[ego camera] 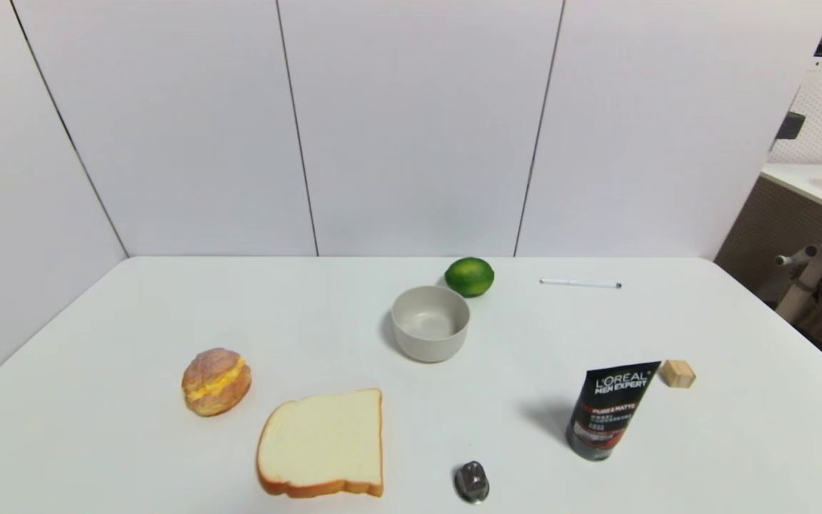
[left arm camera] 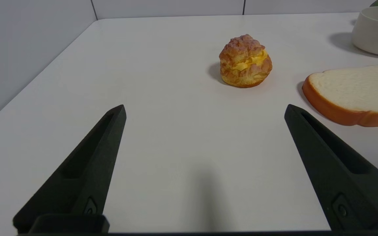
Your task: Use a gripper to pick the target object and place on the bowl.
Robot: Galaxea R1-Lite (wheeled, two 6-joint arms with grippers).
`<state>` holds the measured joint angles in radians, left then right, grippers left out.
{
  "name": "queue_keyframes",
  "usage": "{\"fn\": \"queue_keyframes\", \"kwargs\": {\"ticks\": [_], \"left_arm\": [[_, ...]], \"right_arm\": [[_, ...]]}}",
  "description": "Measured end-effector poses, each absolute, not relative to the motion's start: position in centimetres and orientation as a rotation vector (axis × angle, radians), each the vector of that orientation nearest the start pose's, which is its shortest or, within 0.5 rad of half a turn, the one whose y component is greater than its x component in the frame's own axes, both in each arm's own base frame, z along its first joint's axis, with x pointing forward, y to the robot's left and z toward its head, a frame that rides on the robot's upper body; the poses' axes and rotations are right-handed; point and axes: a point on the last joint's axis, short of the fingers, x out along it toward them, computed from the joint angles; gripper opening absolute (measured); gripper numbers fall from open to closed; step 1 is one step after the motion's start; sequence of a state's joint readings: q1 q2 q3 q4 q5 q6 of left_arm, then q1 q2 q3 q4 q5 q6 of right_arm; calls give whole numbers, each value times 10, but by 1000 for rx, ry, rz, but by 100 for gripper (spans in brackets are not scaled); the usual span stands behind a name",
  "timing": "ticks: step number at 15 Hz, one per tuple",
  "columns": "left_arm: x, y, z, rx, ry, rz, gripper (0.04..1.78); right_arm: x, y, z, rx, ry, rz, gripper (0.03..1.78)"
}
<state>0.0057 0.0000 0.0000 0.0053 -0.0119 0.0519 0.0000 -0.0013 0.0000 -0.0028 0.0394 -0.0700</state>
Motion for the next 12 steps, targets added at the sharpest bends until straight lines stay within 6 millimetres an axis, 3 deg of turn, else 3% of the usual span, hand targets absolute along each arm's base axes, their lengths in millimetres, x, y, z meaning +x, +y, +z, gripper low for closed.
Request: {"fn": "queue_keyframes", "kwargs": {"ticks": [12], "left_arm": [[-23,0,75,26,4,-3,171]], "right_arm": [[-23,1,76,-70,-5,39,171]]}}
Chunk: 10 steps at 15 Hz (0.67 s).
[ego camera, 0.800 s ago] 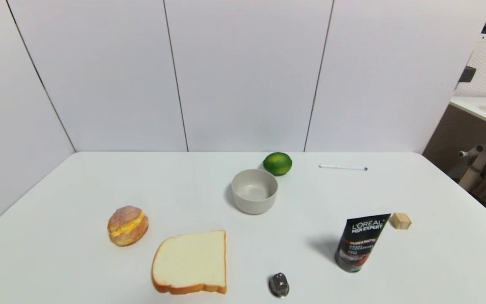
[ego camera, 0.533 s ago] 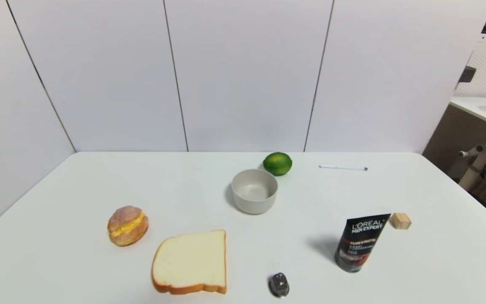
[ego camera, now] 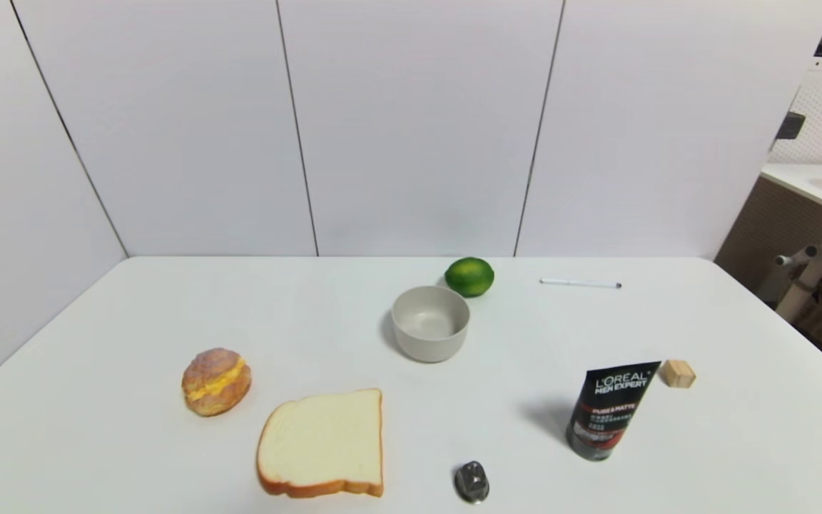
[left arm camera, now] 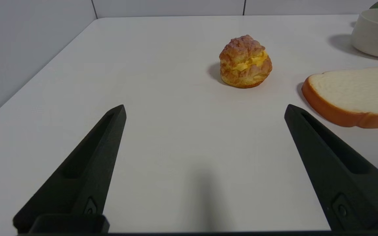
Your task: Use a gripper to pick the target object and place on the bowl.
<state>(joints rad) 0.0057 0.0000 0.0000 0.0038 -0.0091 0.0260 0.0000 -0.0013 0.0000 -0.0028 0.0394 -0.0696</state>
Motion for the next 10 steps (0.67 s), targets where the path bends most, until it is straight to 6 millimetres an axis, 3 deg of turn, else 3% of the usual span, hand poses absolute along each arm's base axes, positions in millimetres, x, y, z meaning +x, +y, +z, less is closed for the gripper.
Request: {"fn": "queue_keyframes", "kwargs": {"ticks": [7,10], "left_arm": [[-21,0,76,17,29,5,171],[-21,-1,88,28,43,-24,171]], "right_arm": [[-23,1,76,-70,-5,39,171],[-23,1,76,-70,-6,39,171]]}}
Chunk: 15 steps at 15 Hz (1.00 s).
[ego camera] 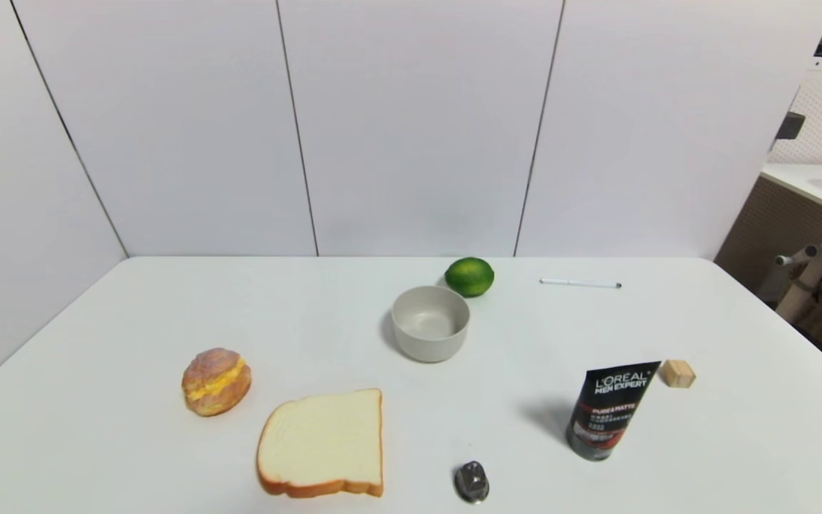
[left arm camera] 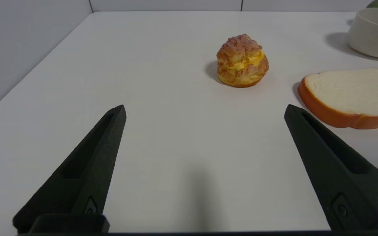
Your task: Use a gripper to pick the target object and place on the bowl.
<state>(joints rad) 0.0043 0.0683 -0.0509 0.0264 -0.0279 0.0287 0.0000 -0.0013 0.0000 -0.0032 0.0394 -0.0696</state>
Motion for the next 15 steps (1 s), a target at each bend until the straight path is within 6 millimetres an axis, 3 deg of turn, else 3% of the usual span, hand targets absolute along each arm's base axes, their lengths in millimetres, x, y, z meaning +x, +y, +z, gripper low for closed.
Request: {"fn": "queue_keyframes", "kwargs": {"ticks": [7,15], "left_arm": [[-5,-1,119,50,187,-60,171],[59,-5,154,104,452,-128,171]], "right_arm": [[-23,1,76,-70,-5,39,171],[-23,1,76,-70,-5,39,171]]}}
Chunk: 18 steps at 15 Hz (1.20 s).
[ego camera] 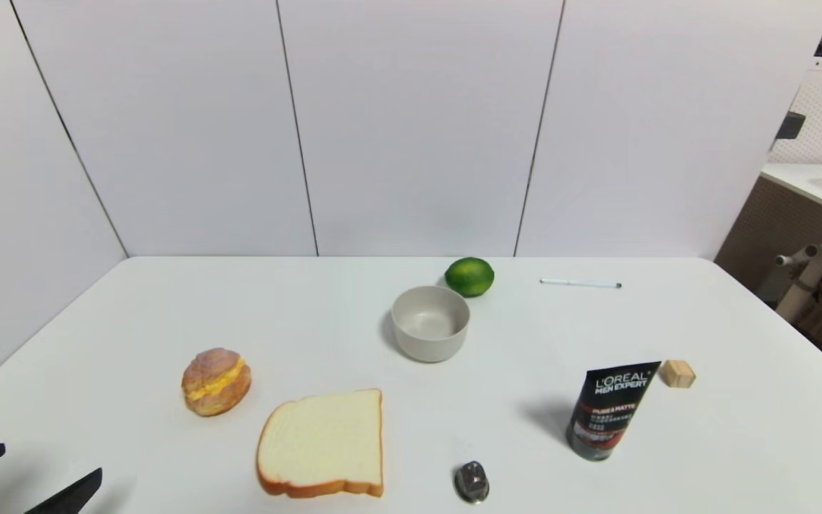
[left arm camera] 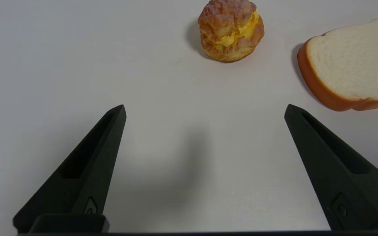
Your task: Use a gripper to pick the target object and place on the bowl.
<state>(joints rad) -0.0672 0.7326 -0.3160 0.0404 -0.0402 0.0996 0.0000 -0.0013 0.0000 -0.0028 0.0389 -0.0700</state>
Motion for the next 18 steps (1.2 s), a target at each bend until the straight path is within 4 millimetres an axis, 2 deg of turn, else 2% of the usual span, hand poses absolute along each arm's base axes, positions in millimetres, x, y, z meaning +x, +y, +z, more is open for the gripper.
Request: {"fn": "queue_keyframes", "kwargs": {"ticks": [6,12,18], "left_arm": [[122,-13,187,115,554,-161,171],[177,-20,195,122,697,-179,171],[207,-27,202,134,901,-202,171]], "right_arm": [[-23,1,76,-70,-5,39,171],[-23,1,76,-70,-5,39,171],[-23,1,76,-70,-5,39,171]]}}
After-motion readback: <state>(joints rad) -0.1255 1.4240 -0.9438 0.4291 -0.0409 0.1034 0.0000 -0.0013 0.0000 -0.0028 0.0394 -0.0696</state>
